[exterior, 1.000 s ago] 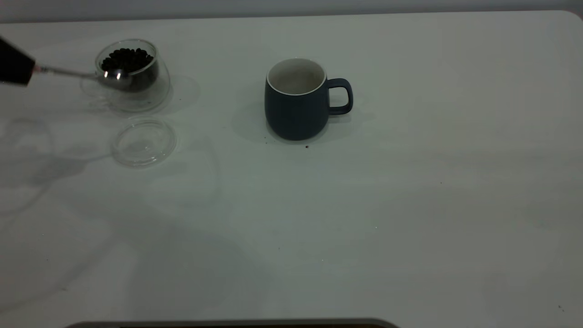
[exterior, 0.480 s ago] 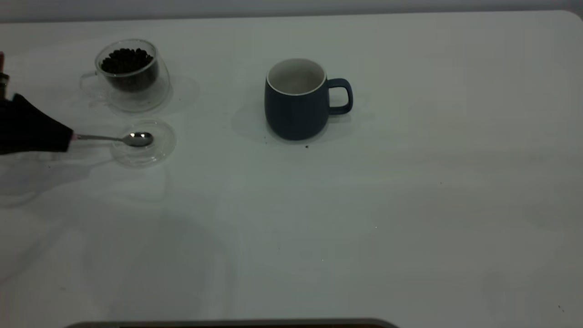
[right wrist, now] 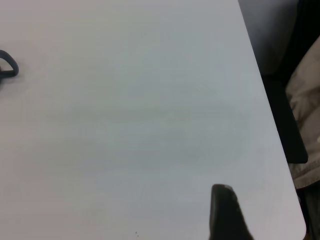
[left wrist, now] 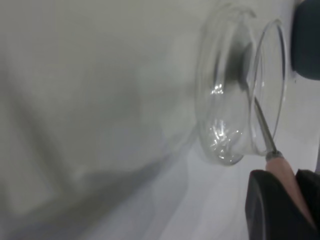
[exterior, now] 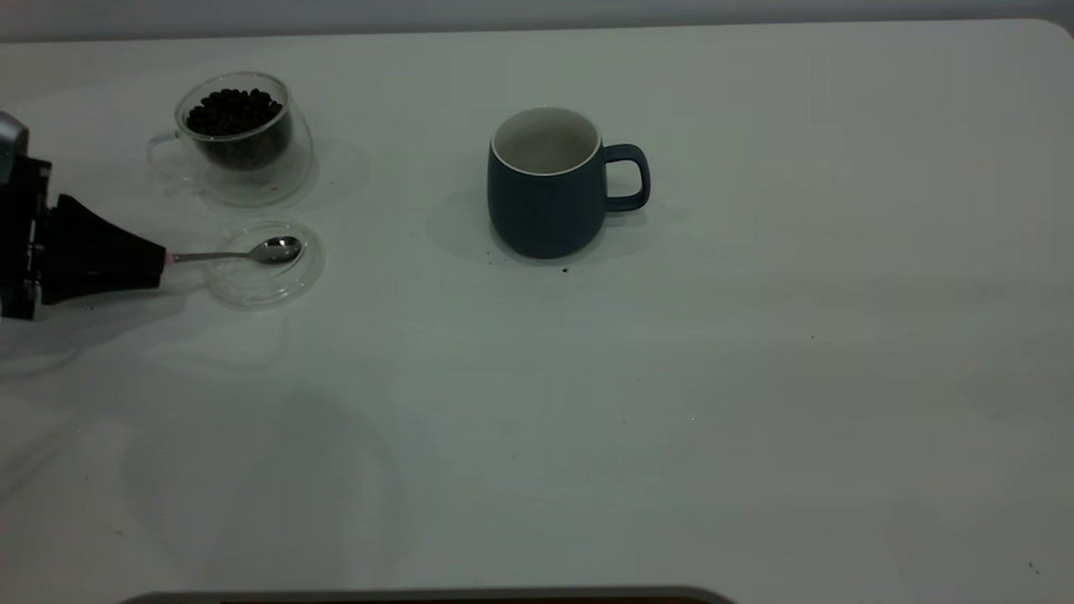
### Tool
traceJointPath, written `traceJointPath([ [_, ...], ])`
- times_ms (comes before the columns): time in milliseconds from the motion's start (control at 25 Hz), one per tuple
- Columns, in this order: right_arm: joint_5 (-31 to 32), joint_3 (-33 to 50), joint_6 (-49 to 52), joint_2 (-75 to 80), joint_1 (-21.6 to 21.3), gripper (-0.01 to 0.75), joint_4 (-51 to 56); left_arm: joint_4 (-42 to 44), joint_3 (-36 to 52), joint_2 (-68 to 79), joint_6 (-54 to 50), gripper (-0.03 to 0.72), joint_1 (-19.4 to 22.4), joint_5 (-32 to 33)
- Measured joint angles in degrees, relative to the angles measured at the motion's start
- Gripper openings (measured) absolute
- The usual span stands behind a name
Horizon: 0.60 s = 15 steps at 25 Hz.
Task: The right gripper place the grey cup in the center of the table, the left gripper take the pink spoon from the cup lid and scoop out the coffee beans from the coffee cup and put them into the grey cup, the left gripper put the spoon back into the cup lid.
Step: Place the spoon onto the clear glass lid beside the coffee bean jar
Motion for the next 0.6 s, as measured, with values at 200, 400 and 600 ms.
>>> traceJointPath([
  [200,0.0,0.0,0.0,0.0,0.0,0.463,0.0,-0.2,0.0,0.0,0.0,0.111,0.0,0.0],
  [400,0.0,0.0,0.0,0.0,0.0,0.463,0.0,-0.2,0.0,0.0,-1.0,0.118,0.0,0.0],
  [600,0.0,0.0,0.0,0.0,0.0,0.463,0.0,-0.2,0.0,0.0,-4.2,0.251,0.0,-0.4],
])
